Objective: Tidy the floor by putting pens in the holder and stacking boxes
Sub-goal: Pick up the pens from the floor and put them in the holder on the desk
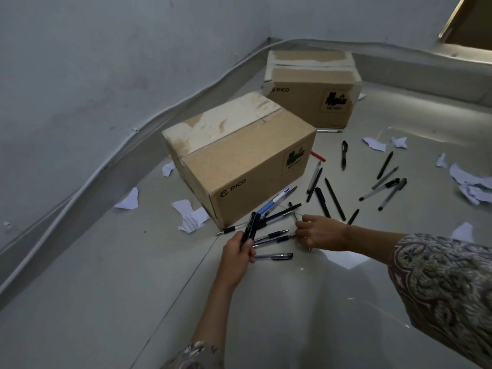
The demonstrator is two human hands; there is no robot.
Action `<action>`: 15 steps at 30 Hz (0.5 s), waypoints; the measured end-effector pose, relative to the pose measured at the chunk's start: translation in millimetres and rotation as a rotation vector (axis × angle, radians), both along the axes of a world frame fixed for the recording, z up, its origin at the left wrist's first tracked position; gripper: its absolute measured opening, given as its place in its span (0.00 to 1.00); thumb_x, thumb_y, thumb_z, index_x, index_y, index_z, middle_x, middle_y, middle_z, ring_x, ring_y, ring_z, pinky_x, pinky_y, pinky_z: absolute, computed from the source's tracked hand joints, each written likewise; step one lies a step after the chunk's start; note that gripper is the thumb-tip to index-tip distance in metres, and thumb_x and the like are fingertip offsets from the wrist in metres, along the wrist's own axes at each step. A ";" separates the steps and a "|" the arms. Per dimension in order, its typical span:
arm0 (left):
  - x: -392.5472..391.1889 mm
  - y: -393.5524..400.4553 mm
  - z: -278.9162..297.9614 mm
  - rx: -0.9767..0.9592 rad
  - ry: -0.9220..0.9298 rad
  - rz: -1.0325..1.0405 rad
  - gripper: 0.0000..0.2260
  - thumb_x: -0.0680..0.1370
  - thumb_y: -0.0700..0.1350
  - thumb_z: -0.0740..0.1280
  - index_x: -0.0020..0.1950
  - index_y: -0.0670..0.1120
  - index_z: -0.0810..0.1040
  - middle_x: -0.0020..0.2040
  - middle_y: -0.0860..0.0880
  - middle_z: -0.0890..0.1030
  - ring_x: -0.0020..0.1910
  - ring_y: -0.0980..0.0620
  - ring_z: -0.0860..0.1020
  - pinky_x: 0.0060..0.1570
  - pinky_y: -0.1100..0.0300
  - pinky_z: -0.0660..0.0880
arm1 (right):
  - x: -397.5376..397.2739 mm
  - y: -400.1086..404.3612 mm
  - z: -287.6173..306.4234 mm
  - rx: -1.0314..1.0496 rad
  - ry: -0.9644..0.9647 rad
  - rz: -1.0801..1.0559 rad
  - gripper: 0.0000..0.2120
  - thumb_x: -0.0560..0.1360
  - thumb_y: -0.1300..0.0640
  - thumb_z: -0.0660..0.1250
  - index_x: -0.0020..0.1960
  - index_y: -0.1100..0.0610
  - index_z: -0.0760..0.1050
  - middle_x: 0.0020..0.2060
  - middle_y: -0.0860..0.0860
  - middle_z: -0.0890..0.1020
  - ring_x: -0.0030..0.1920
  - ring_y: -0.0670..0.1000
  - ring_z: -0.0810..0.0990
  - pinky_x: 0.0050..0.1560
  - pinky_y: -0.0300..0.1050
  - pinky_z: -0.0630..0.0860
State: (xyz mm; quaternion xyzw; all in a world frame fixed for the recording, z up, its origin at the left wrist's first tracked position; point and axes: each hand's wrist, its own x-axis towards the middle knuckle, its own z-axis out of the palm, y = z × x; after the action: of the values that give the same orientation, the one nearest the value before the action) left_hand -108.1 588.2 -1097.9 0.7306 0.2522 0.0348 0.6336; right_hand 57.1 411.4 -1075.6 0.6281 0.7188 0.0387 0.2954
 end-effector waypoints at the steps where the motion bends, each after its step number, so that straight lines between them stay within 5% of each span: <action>1: -0.3 2.2 -0.1 -0.019 0.010 -0.008 0.08 0.81 0.37 0.56 0.47 0.45 0.73 0.33 0.47 0.74 0.30 0.53 0.72 0.33 0.63 0.71 | -0.6 1.5 -0.1 0.017 0.005 0.016 0.09 0.58 0.56 0.79 0.32 0.51 0.79 0.32 0.46 0.80 0.36 0.47 0.77 0.38 0.38 0.77; 7: 5.6 7.7 2.6 0.037 0.068 -0.100 0.09 0.80 0.37 0.57 0.44 0.48 0.72 0.35 0.49 0.74 0.32 0.51 0.71 0.30 0.65 0.68 | -0.5 1.0 8.9 0.121 0.099 0.010 0.09 0.60 0.56 0.78 0.35 0.53 0.79 0.30 0.46 0.78 0.34 0.47 0.76 0.37 0.39 0.75; 11: 10.1 5.1 0.4 0.400 0.156 -0.291 0.07 0.79 0.43 0.61 0.56 0.45 0.73 0.50 0.46 0.78 0.49 0.47 0.76 0.47 0.56 0.71 | 2.9 -0.6 22.1 0.279 0.178 -0.111 0.09 0.62 0.60 0.77 0.37 0.56 0.77 0.30 0.49 0.78 0.32 0.48 0.76 0.34 0.39 0.74; 15: 12.8 -7.3 7.5 0.749 0.250 -0.477 0.12 0.78 0.46 0.63 0.59 0.44 0.71 0.57 0.44 0.76 0.57 0.45 0.75 0.50 0.56 0.70 | 5.8 -9.7 28.6 0.372 0.241 -0.231 0.08 0.63 0.62 0.76 0.38 0.58 0.78 0.31 0.51 0.79 0.32 0.49 0.76 0.32 0.40 0.75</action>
State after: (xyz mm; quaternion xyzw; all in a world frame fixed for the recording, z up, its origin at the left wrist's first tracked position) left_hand -95.2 580.9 -1090.5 0.9454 0.1217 -0.1117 0.2810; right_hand 62.9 401.7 -1047.0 0.7498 0.6528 0.0610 0.0892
